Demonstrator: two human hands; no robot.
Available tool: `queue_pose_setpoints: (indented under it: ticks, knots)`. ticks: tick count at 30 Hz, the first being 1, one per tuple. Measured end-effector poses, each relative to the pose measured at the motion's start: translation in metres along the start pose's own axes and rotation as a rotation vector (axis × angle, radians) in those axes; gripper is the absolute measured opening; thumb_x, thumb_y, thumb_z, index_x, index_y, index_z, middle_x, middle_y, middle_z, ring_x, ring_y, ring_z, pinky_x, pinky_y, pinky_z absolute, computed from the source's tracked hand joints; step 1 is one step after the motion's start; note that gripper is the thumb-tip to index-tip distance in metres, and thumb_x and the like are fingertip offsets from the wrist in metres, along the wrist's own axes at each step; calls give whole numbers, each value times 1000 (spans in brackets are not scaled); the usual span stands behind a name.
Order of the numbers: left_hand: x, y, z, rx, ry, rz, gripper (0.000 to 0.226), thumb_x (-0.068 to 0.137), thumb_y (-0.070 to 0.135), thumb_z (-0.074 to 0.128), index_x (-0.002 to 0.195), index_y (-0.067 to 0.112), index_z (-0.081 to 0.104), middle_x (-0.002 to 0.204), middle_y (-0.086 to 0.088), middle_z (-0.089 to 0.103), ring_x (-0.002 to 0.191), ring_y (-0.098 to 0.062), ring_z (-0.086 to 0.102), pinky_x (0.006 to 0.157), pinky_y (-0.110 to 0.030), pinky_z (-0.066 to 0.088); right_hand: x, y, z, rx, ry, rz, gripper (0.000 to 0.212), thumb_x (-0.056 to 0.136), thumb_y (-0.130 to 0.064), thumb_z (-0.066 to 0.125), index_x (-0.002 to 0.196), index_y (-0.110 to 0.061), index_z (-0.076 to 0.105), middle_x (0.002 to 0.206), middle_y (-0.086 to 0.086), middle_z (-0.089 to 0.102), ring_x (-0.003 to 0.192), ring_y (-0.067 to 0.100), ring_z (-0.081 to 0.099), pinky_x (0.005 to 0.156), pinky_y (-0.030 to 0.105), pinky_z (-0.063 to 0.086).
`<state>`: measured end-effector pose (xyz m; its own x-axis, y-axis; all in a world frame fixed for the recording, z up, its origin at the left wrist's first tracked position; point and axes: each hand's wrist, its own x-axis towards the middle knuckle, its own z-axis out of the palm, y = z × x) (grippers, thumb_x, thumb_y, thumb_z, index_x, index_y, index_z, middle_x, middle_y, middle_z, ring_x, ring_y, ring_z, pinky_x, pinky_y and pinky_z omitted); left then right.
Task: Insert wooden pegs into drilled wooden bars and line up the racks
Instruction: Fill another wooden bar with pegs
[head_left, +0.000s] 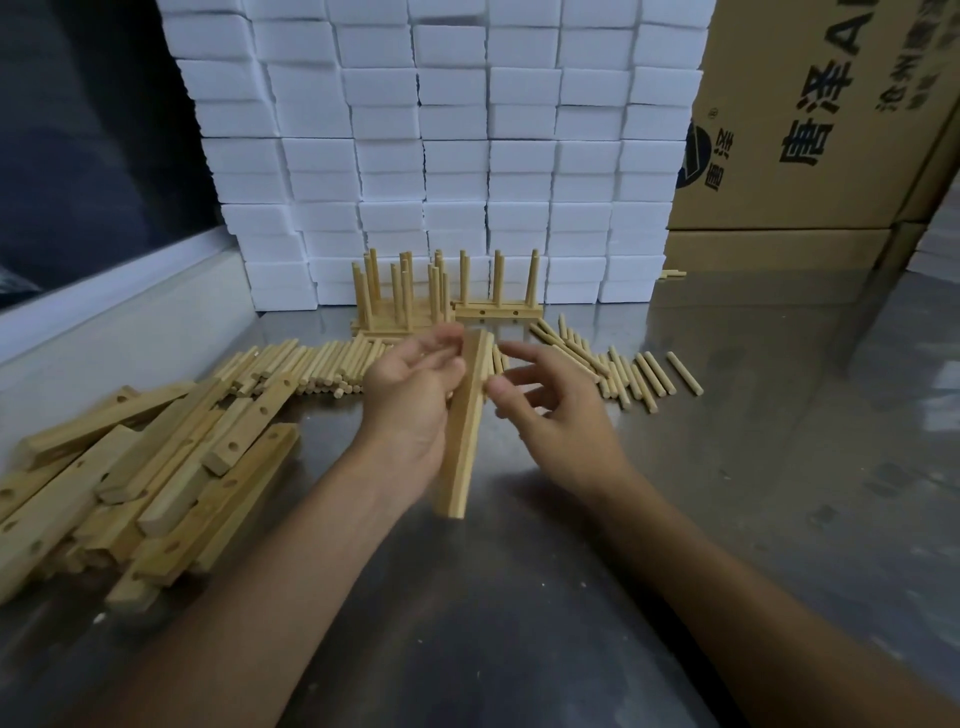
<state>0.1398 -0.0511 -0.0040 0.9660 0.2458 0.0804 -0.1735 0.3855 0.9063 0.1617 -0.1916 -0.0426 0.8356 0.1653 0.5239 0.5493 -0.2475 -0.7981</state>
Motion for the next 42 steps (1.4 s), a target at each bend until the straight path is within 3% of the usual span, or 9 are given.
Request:
queue_pose_setpoints:
  ticks: [3, 9, 14, 21, 27, 30, 34, 39, 42]
  knots:
    - [-4, -9, 2, -152, -30, -164, 26, 92, -13, 48, 99, 2, 68, 95, -16, 75, 89, -26, 74, 69, -31, 59, -2, -2, 6, 58, -53, -42, 30, 96, -30, 63, 119, -47, 55, 108, -19, 67, 100, 5, 66, 76, 20, 56]
    - [-1, -20, -7, -26, -282, -291, 31, 96, 15, 56, 123, 2, 64, 116, -18, 71, 105, -30, 70, 84, -47, 59, 0, 6, 1, -9, 157, 78, 43, 79, -49, 74, 109, -18, 67, 87, -2, 69, 78, 15, 69, 70, 38, 61]
    - [-4, -21, -12, 139, -495, -309, 34, 87, 35, 64, 114, 15, 73, 112, -7, 73, 94, -26, 72, 65, -35, 57, 0, 7, -6, 23, 232, 131, 52, 65, -61, 70, 91, -17, 66, 71, 6, 64, 58, 11, 59, 53, 25, 53]
    - [3, -30, -13, 162, -311, -275, 26, 93, 7, 62, 118, 10, 66, 103, -9, 75, 60, -18, 64, 44, -24, 46, 2, 12, -8, -95, 167, 158, 9, 96, -20, 64, 97, -14, 71, 73, -6, 70, 63, 9, 66, 62, 25, 57]
    - [18, -25, -26, 22, -91, -315, 27, 98, 32, 57, 102, 6, 63, 65, -2, 63, 46, -10, 49, 35, -18, 35, 1, 20, -18, -527, 53, 214, 16, 97, -23, 62, 109, -17, 70, 90, -11, 65, 79, 3, 61, 77, 23, 54]
    - [22, -23, -31, -51, -99, -334, 31, 99, 40, 54, 98, 10, 62, 61, 0, 54, 44, -8, 47, 35, -17, 35, 9, 18, -16, -623, 55, 215, 19, 97, -28, 61, 110, -17, 70, 88, -10, 65, 78, 7, 62, 87, 37, 56]
    - [25, -24, -33, -150, -115, -350, 28, 100, 35, 51, 100, 9, 61, 60, -2, 55, 44, -10, 48, 35, -18, 36, 28, 20, 0, -783, 43, 217, 30, 97, -43, 57, 118, -23, 64, 97, -8, 70, 93, 13, 63, 110, 46, 36]
    - [26, -25, -34, -181, -165, -343, 23, 98, 21, 49, 104, 4, 63, 65, -7, 57, 49, -13, 51, 38, -20, 38, 53, 25, 22, -943, -13, 229, 23, 95, -35, 59, 112, -20, 60, 96, -2, 67, 94, 21, 62, 105, 48, 32]
    - [25, -26, -33, -173, -175, -336, 23, 97, 18, 49, 106, 3, 64, 64, -7, 58, 50, -13, 52, 39, -20, 40, 62, 26, 24, -970, -79, 333, 13, 93, -25, 61, 100, -14, 66, 88, 3, 67, 85, 23, 63, 93, 43, 51]
